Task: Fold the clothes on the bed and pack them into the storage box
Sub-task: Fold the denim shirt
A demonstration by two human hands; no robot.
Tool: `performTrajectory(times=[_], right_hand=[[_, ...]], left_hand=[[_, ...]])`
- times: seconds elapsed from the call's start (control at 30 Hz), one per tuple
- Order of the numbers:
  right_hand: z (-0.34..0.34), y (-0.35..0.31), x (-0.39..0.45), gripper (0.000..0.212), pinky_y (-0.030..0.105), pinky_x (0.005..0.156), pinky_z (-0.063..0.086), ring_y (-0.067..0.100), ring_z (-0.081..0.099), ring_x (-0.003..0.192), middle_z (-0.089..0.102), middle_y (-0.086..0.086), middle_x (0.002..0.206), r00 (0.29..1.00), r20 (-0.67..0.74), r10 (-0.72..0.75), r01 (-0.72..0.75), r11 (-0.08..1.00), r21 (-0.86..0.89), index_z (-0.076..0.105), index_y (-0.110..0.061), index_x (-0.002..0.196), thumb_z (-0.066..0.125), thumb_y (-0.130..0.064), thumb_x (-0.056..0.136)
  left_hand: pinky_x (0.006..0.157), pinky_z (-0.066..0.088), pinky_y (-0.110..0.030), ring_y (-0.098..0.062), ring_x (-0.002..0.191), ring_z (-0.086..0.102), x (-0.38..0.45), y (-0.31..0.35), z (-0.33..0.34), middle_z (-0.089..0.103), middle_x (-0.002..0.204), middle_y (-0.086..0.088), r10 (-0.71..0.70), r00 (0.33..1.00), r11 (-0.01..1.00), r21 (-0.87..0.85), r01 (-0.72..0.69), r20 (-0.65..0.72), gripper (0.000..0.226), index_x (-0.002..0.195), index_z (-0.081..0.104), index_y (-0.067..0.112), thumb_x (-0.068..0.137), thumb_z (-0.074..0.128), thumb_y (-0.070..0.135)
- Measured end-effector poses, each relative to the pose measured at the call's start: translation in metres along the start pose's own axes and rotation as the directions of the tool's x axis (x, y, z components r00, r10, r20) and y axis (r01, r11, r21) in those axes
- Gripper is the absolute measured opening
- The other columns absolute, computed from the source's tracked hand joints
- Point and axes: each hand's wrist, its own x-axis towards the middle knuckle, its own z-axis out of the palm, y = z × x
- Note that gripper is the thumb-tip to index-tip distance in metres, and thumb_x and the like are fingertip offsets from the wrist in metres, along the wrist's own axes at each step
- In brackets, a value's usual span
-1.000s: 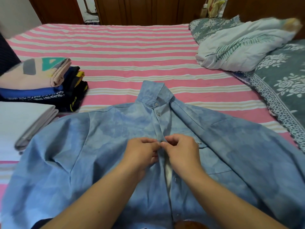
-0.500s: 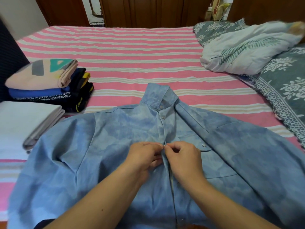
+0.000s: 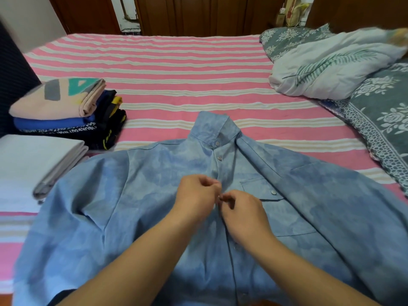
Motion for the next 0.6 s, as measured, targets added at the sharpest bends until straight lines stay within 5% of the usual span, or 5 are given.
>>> performTrajectory(times=[0.1, 0.23, 0.3, 0.5, 0.6], right_hand=[[-0.005, 0.0, -0.011, 0.02, 0.034, 0.081, 0.045, 0.022, 0.06, 0.105, 0.066, -0.003, 0.104, 0.998, 0.055, -0.018, 0.024, 0.993, -0.115, 0.058, -0.025, 0.107, 0.058, -0.035, 0.091], [-0.016, 0.002, -0.024, 0.032, 0.036, 0.072, 0.038, 0.03, 0.059, 0.103, 0.056, 0.003, 0.111, 0.99, 0.138, -0.039, 0.075, 0.961, -0.265, 0.041, -0.022, 0.109, 0.059, -0.04, 0.09], [-0.018, 0.005, -0.033, 0.029, 0.037, 0.072, 0.036, 0.034, 0.06, 0.104, 0.058, 0.005, 0.112, 0.979, 0.194, -0.063, 0.124, 0.938, -0.324, 0.04, -0.022, 0.112, 0.057, -0.033, 0.091], [-0.014, 0.02, -0.053, 0.043, 0.038, 0.076, 0.043, 0.031, 0.058, 0.102, 0.05, 0.004, 0.114, 0.961, 0.275, 0.018, 0.086, 0.929, -0.361, 0.037, -0.024, 0.102, 0.057, -0.058, 0.087], [-0.009, 0.025, -0.059, 0.034, 0.036, 0.072, 0.038, 0.03, 0.058, 0.099, 0.051, 0.005, 0.111, 0.974, 0.225, -0.005, 0.091, 0.924, -0.372, 0.042, -0.021, 0.104, 0.059, -0.047, 0.09]], left_hand=[[0.07, 0.061, -0.042, -0.027, 0.067, 0.069, -0.001, 0.002, -0.016, 0.069, 0.068, -0.003, 0.172, 0.985, 0.879, 0.451, -0.153, -0.001, 0.018, 0.075, 0.062, 0.017, 0.09, 0.058, 0.026], [0.051, 0.061, -0.04, -0.039, 0.057, 0.071, -0.043, -0.002, -0.01, 0.07, 0.067, -0.027, -0.217, 0.922, 0.805, 0.593, -0.017, 0.322, 0.044, 0.08, 0.06, 0.0, 0.099, 0.047, 0.038], [0.056, 0.063, -0.044, -0.042, 0.066, 0.072, -0.053, -0.013, -0.003, 0.071, 0.077, -0.027, -0.272, 0.906, 0.763, 0.646, -0.003, 0.325, 0.047, 0.082, 0.06, 0.002, 0.09, 0.044, 0.045], [0.07, 0.048, -0.034, -0.03, 0.09, 0.067, -0.06, -0.048, 0.002, 0.07, 0.093, -0.007, 0.007, 0.973, 0.626, 0.758, -0.184, 0.23, 0.034, 0.081, 0.051, 0.02, 0.09, 0.046, 0.053], [0.065, 0.047, -0.035, -0.026, 0.075, 0.061, -0.057, -0.05, -0.006, 0.062, 0.077, -0.007, -0.005, 0.971, 0.796, 0.589, -0.14, 0.238, 0.028, 0.072, 0.048, 0.016, 0.096, 0.06, 0.027]])
